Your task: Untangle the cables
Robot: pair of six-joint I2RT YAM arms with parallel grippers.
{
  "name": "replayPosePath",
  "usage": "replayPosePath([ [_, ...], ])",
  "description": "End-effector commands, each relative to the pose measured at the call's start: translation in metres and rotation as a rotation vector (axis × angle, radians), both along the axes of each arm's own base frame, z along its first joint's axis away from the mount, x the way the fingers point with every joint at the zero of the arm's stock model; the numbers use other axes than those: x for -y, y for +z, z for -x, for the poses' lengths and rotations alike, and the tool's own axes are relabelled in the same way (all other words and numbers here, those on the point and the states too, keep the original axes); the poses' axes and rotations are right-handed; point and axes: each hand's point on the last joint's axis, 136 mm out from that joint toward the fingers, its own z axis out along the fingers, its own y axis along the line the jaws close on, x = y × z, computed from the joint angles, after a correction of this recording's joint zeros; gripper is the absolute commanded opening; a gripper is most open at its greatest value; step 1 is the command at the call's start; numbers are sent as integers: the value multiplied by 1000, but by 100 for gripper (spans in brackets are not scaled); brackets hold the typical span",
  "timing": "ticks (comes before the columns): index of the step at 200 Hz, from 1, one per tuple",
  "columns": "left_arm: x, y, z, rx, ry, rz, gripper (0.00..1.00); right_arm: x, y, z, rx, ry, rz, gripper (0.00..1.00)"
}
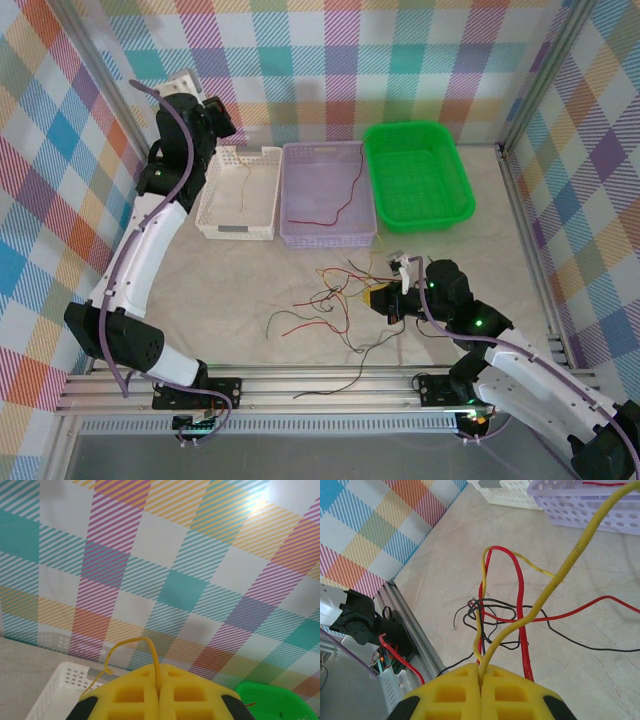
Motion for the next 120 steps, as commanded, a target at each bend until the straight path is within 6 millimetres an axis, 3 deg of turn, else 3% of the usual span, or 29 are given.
replayPosePath([
  [1, -6, -24, -10, -25, 25, -21, 0, -5, 10, 2, 19, 19, -41, 0],
  [65, -7, -145, -22, -227, 59, 10, 0, -8, 19, -2, 23, 21, -42, 0],
  [120, -21, -223, -33, -403, 87, 89, 2, -9, 29, 1, 33, 29, -50, 0],
])
